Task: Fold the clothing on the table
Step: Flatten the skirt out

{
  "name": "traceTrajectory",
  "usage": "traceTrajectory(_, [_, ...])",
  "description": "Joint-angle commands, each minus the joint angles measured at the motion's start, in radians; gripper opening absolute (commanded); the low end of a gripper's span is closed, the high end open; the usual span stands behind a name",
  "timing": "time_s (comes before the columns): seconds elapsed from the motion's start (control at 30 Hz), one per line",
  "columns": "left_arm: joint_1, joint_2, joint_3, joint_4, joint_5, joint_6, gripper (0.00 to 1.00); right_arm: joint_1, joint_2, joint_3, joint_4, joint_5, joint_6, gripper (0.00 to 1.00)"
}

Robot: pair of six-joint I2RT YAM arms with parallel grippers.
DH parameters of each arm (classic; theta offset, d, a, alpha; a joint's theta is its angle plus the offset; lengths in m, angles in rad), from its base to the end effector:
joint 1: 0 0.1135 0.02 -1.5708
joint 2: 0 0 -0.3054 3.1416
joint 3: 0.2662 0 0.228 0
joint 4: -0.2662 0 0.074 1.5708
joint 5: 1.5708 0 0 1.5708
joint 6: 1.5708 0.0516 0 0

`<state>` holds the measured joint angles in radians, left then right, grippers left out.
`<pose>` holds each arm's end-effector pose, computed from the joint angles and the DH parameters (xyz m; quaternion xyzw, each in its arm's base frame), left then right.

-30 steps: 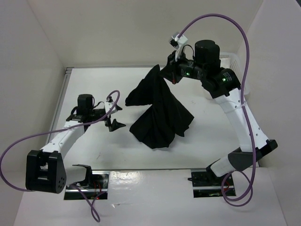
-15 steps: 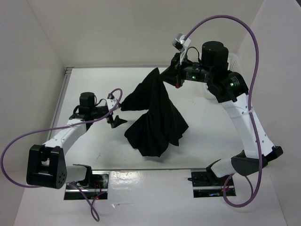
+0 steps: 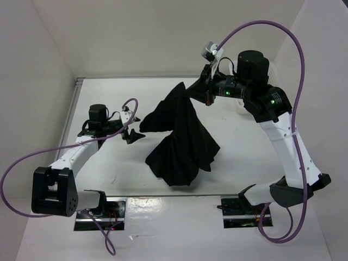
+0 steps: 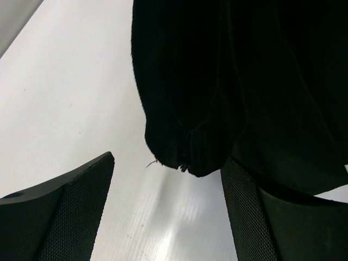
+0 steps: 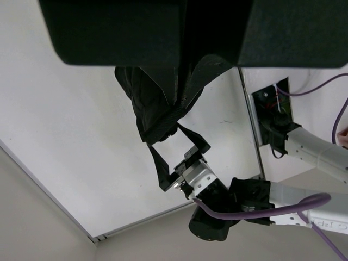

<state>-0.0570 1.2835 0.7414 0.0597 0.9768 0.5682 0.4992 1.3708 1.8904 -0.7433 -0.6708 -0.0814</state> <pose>0.2411 -0.0566 0.2965 0.4635 0.6442 -0.2728 0.5438 0.1884 0.1392 0.5487 -0.4080 0.6484 0.3738 0.5229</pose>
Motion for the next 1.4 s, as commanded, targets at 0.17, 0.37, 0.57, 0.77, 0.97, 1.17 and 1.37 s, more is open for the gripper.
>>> traceTrajectory(0.17, [-0.026, 0.005, 0.079, -0.130, 0.165, 0.078, 0.86, -0.004, -0.036, -0.004, 0.059, -0.029, -0.009, 0.00])
traceTrajectory(0.37, [-0.046, 0.014, 0.088, -0.130, 0.165, 0.078, 0.85, -0.004, -0.036, -0.013, 0.059, -0.038, -0.009, 0.00])
traceTrajectory(0.57, [-0.067, 0.033, 0.107, -0.142, 0.155, 0.068, 0.66, -0.004, -0.045, -0.013, 0.059, -0.050, -0.009, 0.00])
traceTrajectory(0.77, [-0.087, 0.086, 0.187, -0.224, 0.134, 0.081, 0.02, -0.004, -0.055, -0.022, 0.059, -0.050, -0.009, 0.00])
traceTrajectory(0.97, [-0.096, 0.099, 0.262, -0.305, 0.093, 0.045, 0.00, -0.004, -0.084, -0.042, 0.059, -0.010, -0.020, 0.00])
traceTrajectory(1.17, [-0.047, 0.076, 0.469, -0.480, 0.023, -0.043, 0.00, -0.013, -0.118, -0.102, 0.077, 0.106, -0.055, 0.00])
traceTrajectory(1.37, [-0.037, -0.105, 0.578, -0.534, -0.159, -0.080, 0.00, -0.013, -0.157, -0.149, 0.087, 0.235, -0.092, 0.00])
